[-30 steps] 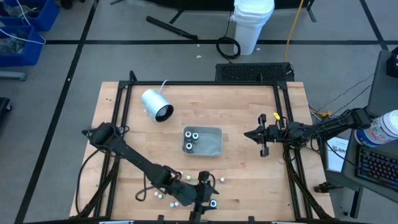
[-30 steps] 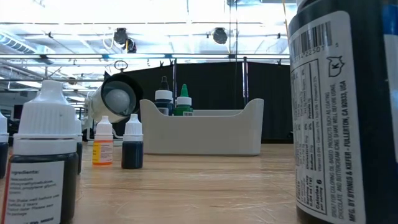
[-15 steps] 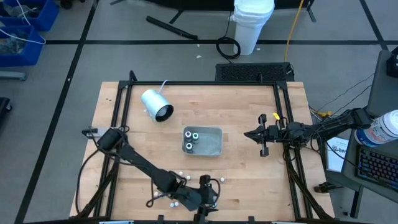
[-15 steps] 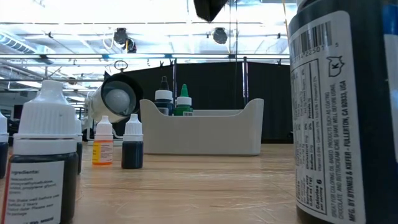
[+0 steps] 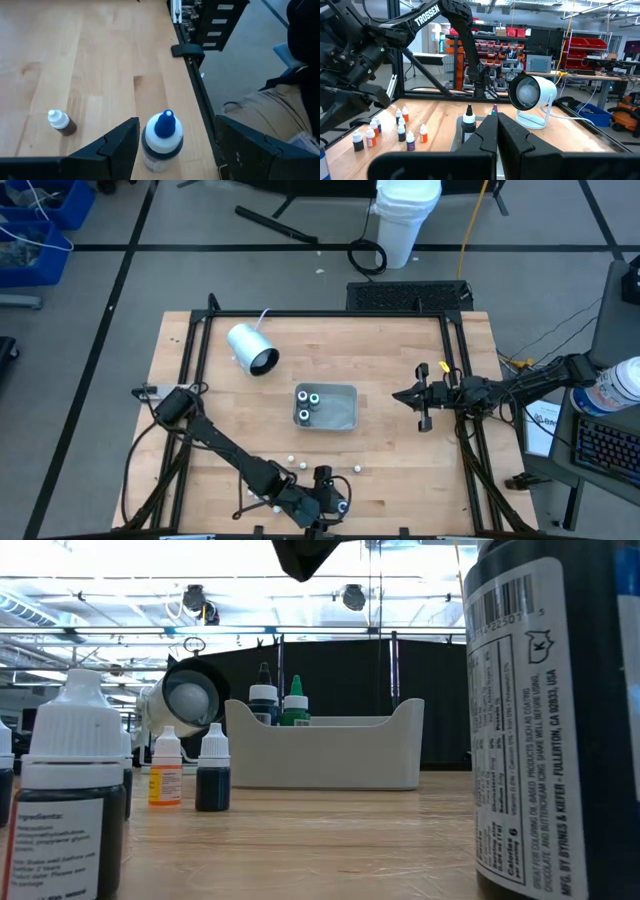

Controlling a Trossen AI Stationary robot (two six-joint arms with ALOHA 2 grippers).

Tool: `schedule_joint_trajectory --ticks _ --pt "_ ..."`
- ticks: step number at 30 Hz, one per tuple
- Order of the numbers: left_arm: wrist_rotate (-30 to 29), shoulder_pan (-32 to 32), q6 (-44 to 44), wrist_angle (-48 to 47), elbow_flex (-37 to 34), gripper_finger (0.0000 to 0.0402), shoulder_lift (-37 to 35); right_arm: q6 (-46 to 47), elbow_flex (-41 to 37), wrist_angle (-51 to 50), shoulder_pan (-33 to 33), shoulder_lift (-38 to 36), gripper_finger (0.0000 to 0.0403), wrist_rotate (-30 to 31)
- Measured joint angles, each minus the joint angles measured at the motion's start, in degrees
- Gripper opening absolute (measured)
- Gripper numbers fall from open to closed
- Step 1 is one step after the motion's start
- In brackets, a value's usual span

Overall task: Pick & Place food coloring
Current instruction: Put the big blue food coloring bottle into the gray bin

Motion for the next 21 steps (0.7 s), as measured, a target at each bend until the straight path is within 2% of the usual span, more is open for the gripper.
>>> schedule_joint_trajectory --ticks 21 --pt "1.21 1.02 0.05 0.73 0.02 0.0262 2.64 -0.24 0.00 -0.02 0.02 0.09 0.0000 0.02"
